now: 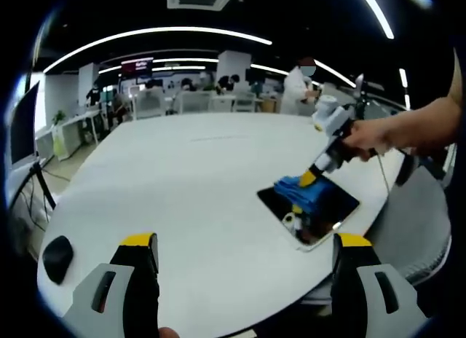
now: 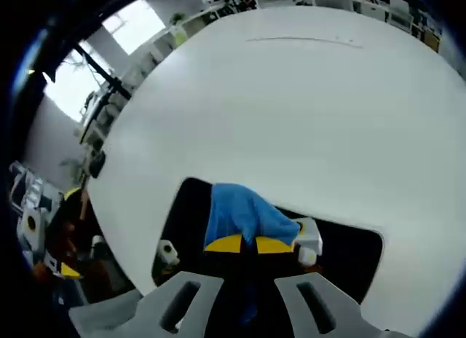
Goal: Wipe the mirror surface with the cleaning cloth until all visible marks leave the cleaned area.
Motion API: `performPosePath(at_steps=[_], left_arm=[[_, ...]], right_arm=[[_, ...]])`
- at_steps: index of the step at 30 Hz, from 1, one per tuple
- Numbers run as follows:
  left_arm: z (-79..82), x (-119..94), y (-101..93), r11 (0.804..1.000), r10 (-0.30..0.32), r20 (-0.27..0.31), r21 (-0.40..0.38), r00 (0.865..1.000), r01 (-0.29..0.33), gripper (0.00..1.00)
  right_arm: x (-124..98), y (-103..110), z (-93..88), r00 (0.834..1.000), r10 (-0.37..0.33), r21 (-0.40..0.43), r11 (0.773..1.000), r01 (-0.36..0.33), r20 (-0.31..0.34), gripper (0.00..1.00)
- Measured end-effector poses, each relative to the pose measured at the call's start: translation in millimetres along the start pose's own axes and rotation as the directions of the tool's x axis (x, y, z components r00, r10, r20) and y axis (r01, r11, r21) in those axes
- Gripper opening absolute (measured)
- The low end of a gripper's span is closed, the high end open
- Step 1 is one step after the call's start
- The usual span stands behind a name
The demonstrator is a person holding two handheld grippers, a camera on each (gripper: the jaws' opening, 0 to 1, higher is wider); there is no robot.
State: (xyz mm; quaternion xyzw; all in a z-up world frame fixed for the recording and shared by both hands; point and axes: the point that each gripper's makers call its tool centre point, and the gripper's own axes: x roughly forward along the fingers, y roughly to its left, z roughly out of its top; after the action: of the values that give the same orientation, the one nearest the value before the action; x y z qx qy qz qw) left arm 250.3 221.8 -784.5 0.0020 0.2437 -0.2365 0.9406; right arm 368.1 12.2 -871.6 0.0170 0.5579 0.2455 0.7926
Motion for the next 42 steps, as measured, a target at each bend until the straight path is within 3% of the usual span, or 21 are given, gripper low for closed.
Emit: performPosePath(at_steps=[15, 34, 42], left_arm=[[-3.7, -8.0, 4.5, 1.000, 0.021, -0.007, -0.002, 1.000, -0.021, 0.99], [7.6, -0.3, 0.1, 1.000, 0.009, 0.002, 0.023, 1.000, -0.009, 0.99], [2.8, -2.1, -2.0, 1.000, 0.006, -0.004, 0.021, 1.000, -0.006, 0.99]], right_arm=[[7.5, -6.1, 19.3, 1.000, -0.004, -0.011, 1.000, 0.004, -0.005, 0.00], [1.6, -3.8, 12.5, 1.000, 0.029, -0.027, 0.999, -0.028, 0.011, 0.00], [-1.8, -16.2, 9.5, 1.000, 0.004, -0.049, 0.999, -0.004, 0.015, 0.00]])
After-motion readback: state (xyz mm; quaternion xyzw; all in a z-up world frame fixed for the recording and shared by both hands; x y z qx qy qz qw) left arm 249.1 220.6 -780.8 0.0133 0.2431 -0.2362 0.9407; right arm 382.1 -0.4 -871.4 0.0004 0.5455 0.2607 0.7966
